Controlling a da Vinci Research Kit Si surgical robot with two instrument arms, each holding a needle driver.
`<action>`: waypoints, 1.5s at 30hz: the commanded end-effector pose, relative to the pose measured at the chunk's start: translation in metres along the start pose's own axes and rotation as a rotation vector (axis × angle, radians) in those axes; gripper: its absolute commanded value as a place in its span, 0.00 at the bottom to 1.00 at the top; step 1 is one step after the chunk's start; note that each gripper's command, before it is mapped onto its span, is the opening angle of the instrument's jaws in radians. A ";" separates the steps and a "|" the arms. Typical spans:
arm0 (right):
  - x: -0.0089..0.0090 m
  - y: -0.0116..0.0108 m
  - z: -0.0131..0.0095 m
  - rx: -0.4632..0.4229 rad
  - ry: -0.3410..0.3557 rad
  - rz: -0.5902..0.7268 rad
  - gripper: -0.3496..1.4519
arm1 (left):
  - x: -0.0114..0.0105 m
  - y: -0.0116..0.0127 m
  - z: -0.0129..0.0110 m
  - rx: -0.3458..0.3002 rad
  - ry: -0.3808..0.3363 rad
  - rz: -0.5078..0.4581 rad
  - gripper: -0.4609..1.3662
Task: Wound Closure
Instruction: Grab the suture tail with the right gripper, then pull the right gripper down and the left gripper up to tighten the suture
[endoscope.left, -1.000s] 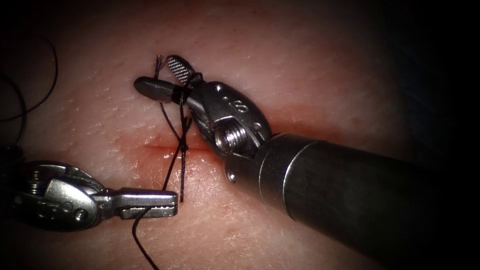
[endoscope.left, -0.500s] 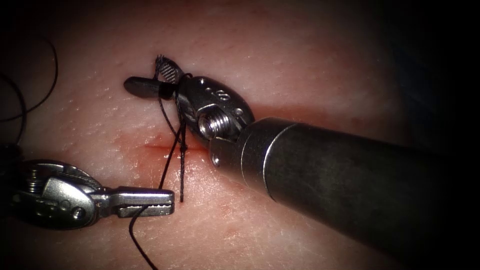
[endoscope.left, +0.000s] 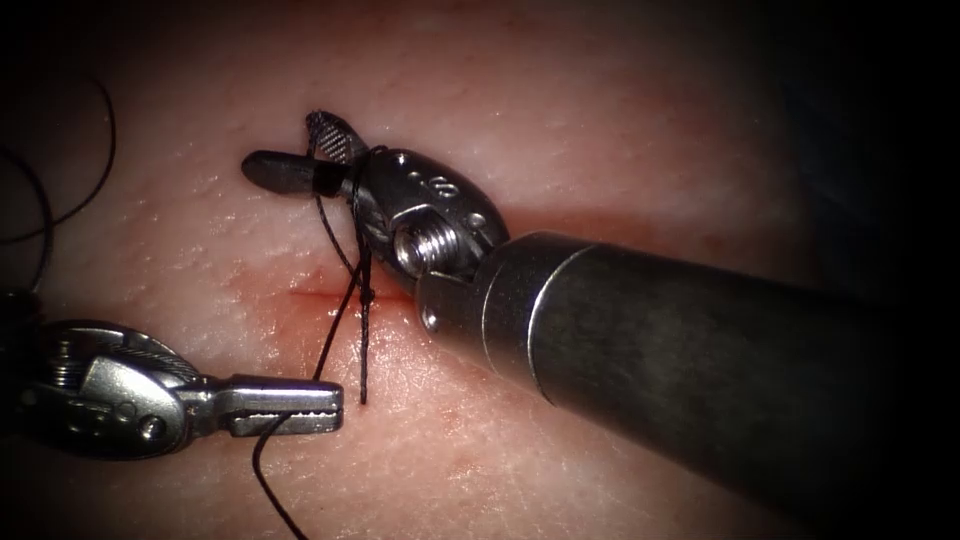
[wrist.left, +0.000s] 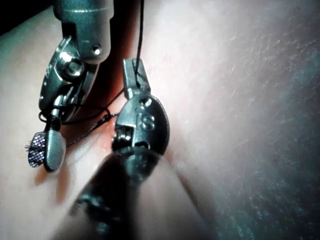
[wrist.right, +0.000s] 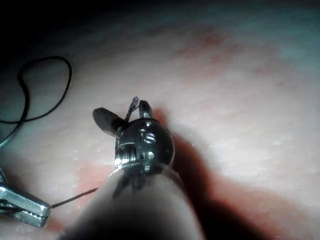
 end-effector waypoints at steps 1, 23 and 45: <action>-0.0001 0.0000 -0.0001 0.002 0.003 0.001 0.56 | 0.0000 0.0000 0.0000 -0.009 0.000 -0.001 0.06; 0.0005 0.0012 -0.0033 0.018 0.001 0.010 0.00 | -0.0021 -0.0023 -0.0013 0.014 -0.024 -0.034 0.06; 0.0005 0.0008 -0.0066 0.184 0.029 -0.069 0.00 | -0.0071 -0.0131 -0.0019 0.058 -0.067 -0.095 0.06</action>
